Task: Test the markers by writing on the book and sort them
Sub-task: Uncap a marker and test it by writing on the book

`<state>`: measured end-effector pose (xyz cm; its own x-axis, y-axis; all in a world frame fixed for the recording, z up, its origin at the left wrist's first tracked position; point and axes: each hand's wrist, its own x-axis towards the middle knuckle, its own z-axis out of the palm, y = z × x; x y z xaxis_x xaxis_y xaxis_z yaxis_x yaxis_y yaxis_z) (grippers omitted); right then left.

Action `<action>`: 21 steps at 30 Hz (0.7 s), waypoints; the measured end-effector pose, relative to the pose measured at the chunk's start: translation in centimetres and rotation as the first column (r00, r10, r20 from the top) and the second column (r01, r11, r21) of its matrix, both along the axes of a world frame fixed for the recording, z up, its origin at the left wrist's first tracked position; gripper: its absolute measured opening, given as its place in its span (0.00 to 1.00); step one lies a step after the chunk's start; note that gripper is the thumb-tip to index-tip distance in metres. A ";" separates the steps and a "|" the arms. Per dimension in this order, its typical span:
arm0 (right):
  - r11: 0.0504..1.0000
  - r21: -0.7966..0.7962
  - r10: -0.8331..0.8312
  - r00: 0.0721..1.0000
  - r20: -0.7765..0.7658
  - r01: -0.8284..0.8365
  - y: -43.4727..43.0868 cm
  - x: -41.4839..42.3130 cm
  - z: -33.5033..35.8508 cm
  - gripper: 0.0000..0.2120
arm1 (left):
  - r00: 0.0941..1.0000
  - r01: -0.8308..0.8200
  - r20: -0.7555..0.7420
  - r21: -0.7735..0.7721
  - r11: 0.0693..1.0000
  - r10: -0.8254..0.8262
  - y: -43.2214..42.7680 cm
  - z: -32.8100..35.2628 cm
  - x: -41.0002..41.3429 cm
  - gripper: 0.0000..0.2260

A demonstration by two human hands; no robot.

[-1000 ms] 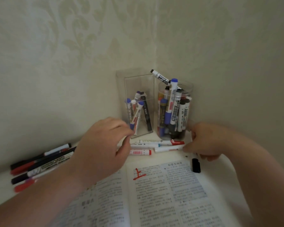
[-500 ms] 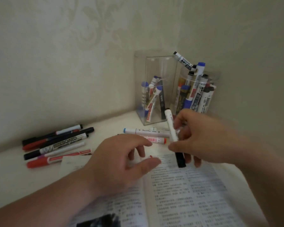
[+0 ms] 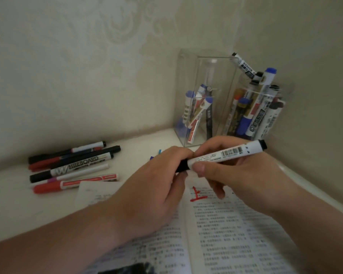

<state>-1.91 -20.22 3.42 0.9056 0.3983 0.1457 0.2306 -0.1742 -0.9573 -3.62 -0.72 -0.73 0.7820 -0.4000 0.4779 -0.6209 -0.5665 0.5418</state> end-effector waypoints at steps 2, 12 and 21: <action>0.992 0.127 0.011 1.000 -0.020 -0.008 0.3 0.0 -0.4 0.09 | 0.998 0.040 -0.056 -0.052 0.998 -0.043 0.2 0.1 -0.2 0.10; 0.993 0.117 0.010 0.990 0.138 -0.026 0.6 0.0 -0.8 0.10 | 0.983 0.146 -0.103 -0.039 0.988 -0.150 -0.2 0.0 -0.3 0.09; 0.979 0.176 0.069 0.981 0.183 -0.102 0.0 -0.2 -0.5 0.10 | 0.985 0.113 -0.122 -0.075 0.991 -0.122 -0.5 0.9 -0.6 0.08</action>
